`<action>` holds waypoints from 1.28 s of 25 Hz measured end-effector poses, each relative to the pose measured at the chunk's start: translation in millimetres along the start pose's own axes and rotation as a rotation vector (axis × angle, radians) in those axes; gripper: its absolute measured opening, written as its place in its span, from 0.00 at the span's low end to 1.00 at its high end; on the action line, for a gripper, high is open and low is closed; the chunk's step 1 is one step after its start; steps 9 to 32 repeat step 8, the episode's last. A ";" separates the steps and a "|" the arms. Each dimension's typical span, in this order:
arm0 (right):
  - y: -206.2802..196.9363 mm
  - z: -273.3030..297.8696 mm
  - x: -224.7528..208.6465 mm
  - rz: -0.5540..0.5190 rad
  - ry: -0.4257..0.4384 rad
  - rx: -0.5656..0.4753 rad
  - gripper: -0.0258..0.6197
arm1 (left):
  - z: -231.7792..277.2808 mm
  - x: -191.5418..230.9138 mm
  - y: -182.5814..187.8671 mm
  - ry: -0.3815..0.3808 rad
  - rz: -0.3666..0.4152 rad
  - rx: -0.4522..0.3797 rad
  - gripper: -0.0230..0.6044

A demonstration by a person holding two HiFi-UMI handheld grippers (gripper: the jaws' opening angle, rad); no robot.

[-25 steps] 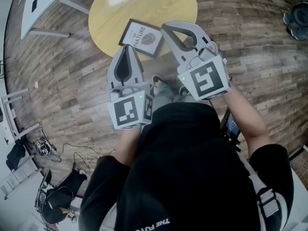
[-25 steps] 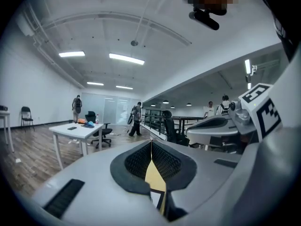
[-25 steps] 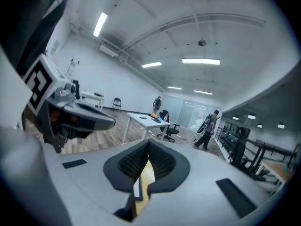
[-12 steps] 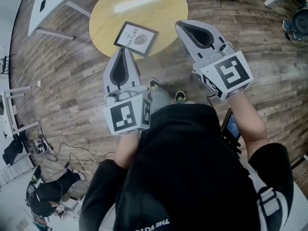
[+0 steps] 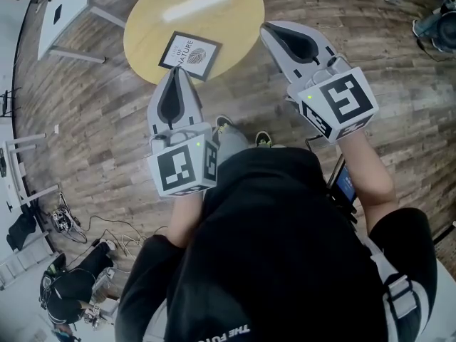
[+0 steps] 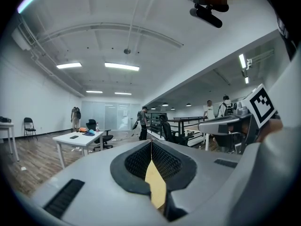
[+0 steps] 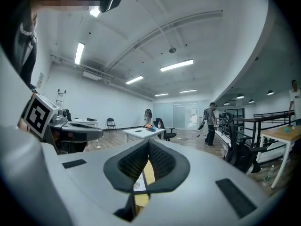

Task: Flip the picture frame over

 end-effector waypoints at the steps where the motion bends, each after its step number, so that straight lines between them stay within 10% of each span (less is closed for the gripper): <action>1: 0.7 -1.1 0.0 -0.003 0.000 -0.001 0.07 | -0.6 -0.8 0.9 0.000 0.000 -0.002 0.07; 32: 3.3 -3.9 7.5 -0.035 0.001 0.000 0.07 | -7.5 -1.9 -1.1 -0.008 -0.019 0.007 0.07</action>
Point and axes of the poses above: the fingertips, and each gripper's own axes: z forward along the fingers, x to its left, y out of its top, the point moved 7 cm from there along -z, backward along the fingers, and after that the axes turned 8 degrees about y, right-handed, at the moved point
